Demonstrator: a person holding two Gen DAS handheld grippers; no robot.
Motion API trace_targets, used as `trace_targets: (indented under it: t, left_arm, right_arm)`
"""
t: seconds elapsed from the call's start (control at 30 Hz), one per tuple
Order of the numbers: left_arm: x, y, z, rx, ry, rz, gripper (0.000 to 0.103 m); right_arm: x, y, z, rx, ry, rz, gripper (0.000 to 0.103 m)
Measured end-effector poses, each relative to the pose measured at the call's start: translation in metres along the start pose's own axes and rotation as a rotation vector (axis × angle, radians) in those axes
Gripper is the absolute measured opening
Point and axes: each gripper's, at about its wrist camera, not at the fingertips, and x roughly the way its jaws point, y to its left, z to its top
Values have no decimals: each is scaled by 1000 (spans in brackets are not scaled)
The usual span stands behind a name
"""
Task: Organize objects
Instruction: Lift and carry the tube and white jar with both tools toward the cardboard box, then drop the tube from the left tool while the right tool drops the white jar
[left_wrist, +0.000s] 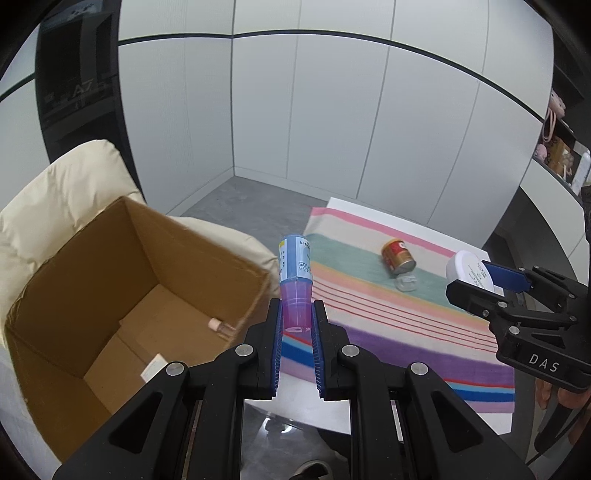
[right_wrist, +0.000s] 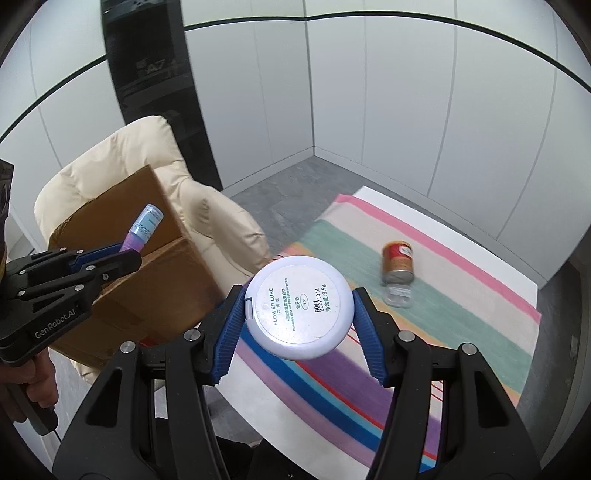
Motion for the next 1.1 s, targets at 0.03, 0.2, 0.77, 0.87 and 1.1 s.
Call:
trace_targets:
  t: [0.03,0.2,0.77,0.87,1.1]
  left_arm:
    - [-1,3,-1,-4,-1,3,14]
    - [-6,18,-5,-25,0,25,14]
    - [-23,74,-18,-95,0,102,15]
    - [-26,82,-24,-108,9,116,15]
    - [-36,102,-37,-121,18,143,16]
  right_arm:
    - [1,3,1,-5,2,4,60]
    - [7,22,6,-31,4,26,60]
    - [22,88,19,-112,9,99,60]
    - [26,99,21,-124,10,111,60]
    - [35,127,28,-150,8,145,60]
